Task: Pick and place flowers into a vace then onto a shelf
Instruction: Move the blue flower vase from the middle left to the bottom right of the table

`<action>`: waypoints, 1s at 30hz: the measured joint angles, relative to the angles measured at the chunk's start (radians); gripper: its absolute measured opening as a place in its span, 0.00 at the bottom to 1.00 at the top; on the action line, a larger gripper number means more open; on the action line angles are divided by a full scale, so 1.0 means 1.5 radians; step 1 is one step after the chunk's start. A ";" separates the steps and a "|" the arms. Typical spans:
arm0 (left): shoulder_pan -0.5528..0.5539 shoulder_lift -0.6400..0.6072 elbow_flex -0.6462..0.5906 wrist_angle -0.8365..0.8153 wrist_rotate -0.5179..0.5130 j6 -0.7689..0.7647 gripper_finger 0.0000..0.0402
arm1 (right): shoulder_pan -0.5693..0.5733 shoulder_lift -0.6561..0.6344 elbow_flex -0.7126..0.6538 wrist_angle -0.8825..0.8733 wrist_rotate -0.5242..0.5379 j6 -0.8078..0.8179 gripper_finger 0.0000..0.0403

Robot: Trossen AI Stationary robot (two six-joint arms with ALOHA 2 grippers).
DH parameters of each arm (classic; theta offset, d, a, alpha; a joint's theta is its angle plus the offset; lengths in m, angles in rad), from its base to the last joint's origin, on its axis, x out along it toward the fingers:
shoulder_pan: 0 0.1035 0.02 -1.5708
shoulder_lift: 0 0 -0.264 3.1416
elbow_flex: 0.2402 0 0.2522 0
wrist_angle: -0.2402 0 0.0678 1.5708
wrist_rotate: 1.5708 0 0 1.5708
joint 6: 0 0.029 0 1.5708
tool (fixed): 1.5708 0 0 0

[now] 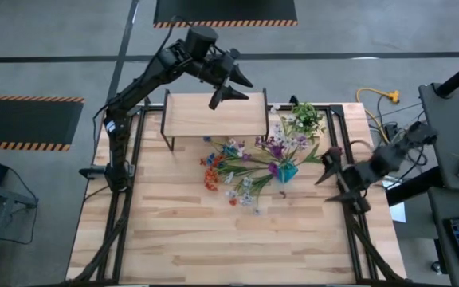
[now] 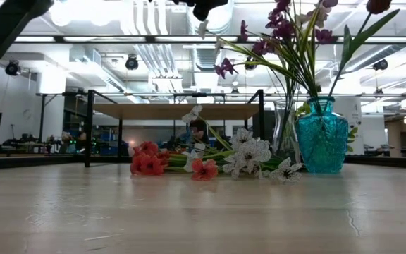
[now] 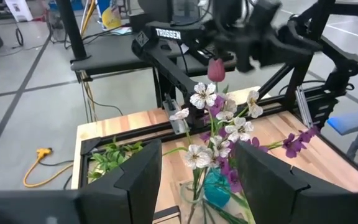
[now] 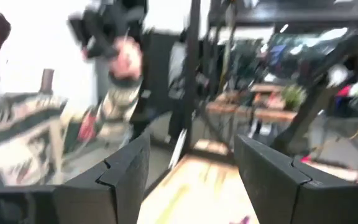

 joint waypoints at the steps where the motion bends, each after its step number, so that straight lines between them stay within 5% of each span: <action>1: 0.000 -0.002 0.000 0.000 -0.001 -0.001 0.46 | 0.011 0.013 -0.003 0.000 0.003 -0.003 0.56; 6: -0.006 -0.012 0.000 -0.007 -0.020 -0.008 0.46 | 0.065 0.051 -0.015 0.025 0.100 -0.040 0.56; 19: -0.048 -0.014 0.000 -0.040 -0.069 0.004 0.46 | 0.110 0.044 -0.198 0.226 0.113 -0.033 0.56; 30: -0.048 -0.016 0.000 -0.046 -0.069 0.004 0.46 | 0.110 0.073 -0.266 0.217 0.321 0.118 0.56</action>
